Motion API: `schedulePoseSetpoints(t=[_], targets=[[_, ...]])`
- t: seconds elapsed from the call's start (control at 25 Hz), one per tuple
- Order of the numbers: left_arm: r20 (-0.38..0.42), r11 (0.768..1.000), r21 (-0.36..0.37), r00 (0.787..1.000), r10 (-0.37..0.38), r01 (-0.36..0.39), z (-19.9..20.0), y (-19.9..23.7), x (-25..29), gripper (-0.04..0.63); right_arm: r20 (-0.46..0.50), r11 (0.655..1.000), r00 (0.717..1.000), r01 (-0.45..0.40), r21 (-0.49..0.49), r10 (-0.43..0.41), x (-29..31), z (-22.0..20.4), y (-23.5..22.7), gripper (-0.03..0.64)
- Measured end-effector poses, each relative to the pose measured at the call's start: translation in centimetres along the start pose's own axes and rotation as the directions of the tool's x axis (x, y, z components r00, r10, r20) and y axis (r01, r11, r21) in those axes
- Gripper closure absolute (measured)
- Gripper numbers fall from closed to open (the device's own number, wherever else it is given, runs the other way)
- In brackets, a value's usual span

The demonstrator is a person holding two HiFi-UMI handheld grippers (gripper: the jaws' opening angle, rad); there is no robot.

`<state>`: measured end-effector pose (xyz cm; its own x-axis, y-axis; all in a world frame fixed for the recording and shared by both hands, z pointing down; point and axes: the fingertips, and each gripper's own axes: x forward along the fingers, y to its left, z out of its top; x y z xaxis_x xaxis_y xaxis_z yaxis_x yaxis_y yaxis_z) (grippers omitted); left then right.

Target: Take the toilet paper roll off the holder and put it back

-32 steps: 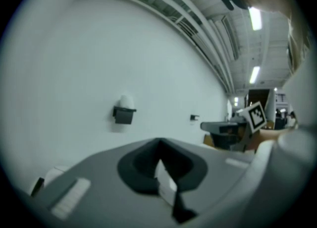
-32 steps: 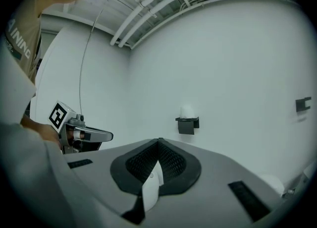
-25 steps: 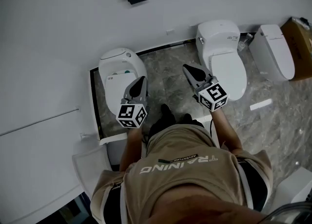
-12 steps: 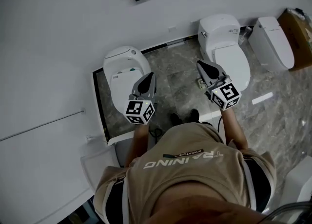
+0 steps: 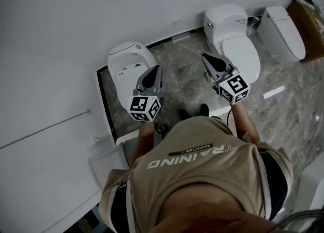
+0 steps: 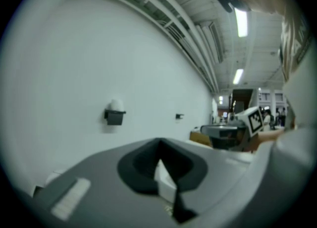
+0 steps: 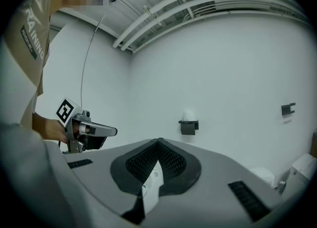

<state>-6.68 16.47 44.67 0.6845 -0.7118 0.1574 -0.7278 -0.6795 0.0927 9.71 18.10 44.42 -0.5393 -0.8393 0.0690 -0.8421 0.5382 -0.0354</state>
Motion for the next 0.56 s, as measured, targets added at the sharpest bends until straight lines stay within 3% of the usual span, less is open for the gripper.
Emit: schedulePoseSetpoints(t=[0.28, 0.56], targets=[[-0.008, 1.000, -0.008, 1.000, 0.017, -0.017, -0.8, -1.3, -0.6, 0.592, -0.046, 0.999, 0.998, -0.035, 0.016, 0.035, -0.7, -1.8, 0.3, 0.604], [-0.005, 0.996, -0.019, 0.996, 0.092, -0.092, -0.5, 0.6, -0.4, 0.592, -0.024, 0.999, 0.999, -0.040, 0.005, 0.040, 1.1, -0.5, -0.9, 0.603]])
